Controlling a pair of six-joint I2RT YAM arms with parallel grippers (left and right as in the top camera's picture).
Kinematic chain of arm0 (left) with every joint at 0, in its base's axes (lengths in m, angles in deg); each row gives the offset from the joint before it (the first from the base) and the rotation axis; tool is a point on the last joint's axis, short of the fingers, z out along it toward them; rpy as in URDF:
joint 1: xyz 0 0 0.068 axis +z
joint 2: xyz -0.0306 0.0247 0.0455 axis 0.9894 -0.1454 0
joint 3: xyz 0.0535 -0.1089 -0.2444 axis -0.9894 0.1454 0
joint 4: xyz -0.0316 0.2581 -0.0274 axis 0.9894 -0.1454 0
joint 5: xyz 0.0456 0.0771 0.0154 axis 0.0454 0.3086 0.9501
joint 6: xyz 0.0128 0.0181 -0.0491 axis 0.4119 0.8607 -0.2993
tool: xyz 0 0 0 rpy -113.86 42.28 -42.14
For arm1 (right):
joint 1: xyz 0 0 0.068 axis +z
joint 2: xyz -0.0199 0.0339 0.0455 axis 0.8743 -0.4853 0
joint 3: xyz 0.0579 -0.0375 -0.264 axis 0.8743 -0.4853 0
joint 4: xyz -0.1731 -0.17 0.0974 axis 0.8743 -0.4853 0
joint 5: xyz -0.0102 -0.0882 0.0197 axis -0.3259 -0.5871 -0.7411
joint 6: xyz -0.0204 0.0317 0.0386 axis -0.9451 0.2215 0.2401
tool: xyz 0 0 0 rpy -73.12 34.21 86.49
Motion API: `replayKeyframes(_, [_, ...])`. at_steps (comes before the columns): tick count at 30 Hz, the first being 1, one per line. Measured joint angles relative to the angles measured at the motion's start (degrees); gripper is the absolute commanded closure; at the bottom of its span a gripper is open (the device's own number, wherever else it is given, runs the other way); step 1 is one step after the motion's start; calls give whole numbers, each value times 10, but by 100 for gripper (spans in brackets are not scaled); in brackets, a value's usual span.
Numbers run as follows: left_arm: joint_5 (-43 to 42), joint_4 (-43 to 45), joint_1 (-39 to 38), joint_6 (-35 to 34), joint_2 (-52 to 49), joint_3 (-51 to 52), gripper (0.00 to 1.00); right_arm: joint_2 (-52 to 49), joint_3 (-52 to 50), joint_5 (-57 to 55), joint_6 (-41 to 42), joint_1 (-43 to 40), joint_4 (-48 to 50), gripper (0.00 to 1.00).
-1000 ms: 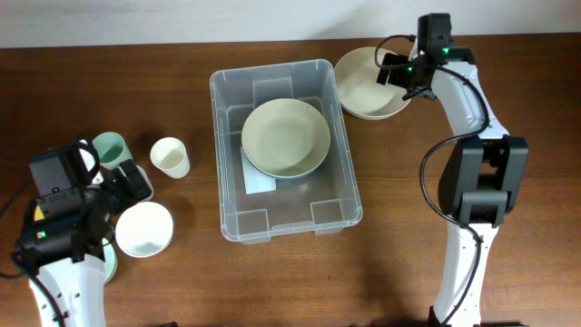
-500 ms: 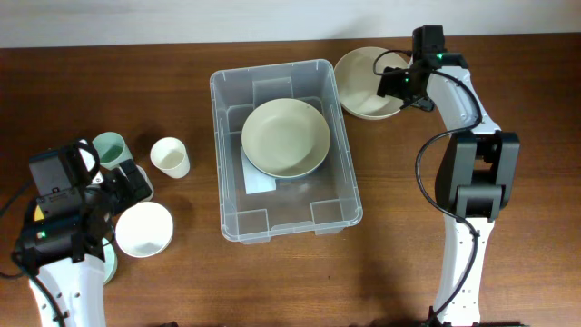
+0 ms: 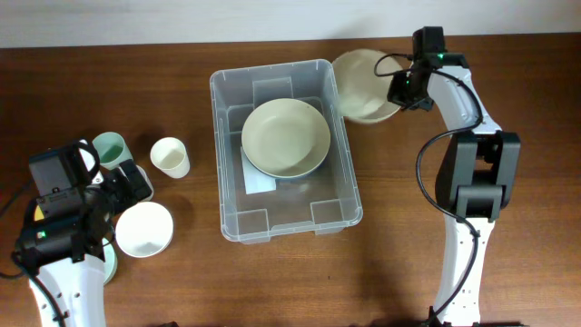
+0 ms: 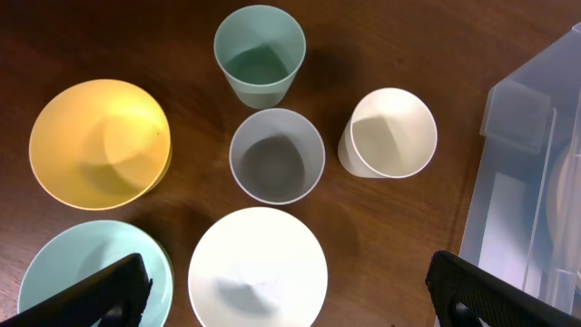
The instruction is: Pack container
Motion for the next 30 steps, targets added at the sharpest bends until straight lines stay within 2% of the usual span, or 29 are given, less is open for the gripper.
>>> replayKeyframes(11, [0, 0, 0, 0, 0, 0, 1, 0, 0, 38, 34, -10, -4, 96])
replayKeyframes(17, [0, 0, 0, 0, 0, 0, 1, 3, 0, 184, 44, -63, 49, 96])
replayKeyframes(22, [0, 1, 0, 0, 0, 0, 1, 5, 0, 313, 44, -122, 57, 96])
replayKeyframes(30, [0, 9, 0, 0, 0, 0, 1, 39, 0, 395, 14, -136, 40, 96])
